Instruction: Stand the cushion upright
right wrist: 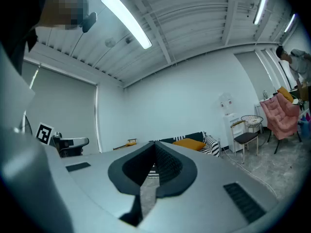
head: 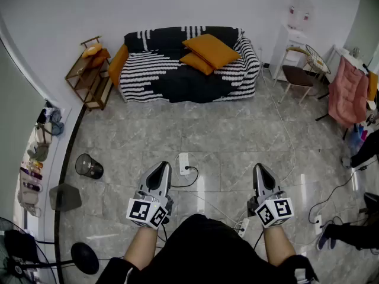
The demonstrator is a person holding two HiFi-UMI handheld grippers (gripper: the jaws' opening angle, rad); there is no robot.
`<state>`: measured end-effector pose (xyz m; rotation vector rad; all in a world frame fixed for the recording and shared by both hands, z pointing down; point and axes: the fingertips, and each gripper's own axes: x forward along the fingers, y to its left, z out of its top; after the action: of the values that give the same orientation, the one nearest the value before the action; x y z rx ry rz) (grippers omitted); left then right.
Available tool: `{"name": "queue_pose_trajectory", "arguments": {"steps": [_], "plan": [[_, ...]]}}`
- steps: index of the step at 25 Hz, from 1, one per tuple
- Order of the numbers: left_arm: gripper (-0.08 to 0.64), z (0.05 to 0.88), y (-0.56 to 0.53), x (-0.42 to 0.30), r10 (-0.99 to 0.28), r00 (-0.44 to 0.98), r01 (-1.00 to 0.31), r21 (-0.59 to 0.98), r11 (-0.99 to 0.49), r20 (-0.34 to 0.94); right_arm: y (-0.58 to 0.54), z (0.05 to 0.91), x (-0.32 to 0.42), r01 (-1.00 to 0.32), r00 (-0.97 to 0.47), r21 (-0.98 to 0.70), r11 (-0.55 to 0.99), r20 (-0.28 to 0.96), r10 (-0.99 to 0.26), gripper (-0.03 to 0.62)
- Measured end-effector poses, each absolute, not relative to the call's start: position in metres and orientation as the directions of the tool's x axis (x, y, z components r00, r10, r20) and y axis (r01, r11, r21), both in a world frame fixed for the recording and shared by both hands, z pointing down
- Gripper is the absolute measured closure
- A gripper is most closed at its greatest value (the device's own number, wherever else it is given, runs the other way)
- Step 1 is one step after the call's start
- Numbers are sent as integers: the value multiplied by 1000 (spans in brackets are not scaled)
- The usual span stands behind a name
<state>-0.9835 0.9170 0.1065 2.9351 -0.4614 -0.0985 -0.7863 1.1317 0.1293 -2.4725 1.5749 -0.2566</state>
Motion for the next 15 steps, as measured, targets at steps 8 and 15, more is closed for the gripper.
{"name": "queue_pose_trajectory", "arguments": {"steps": [8, 15], "plan": [[526, 105, 902, -984, -321, 946, -307, 177, -935, -52, 1105, 129, -788, -890, 384, -254, -379, 32, -923, 565], [526, 106, 894, -983, -326, 944, -310, 189, -932, -58, 1094, 125, -792, -901, 363, -245, -359, 30, -931, 565]]}}
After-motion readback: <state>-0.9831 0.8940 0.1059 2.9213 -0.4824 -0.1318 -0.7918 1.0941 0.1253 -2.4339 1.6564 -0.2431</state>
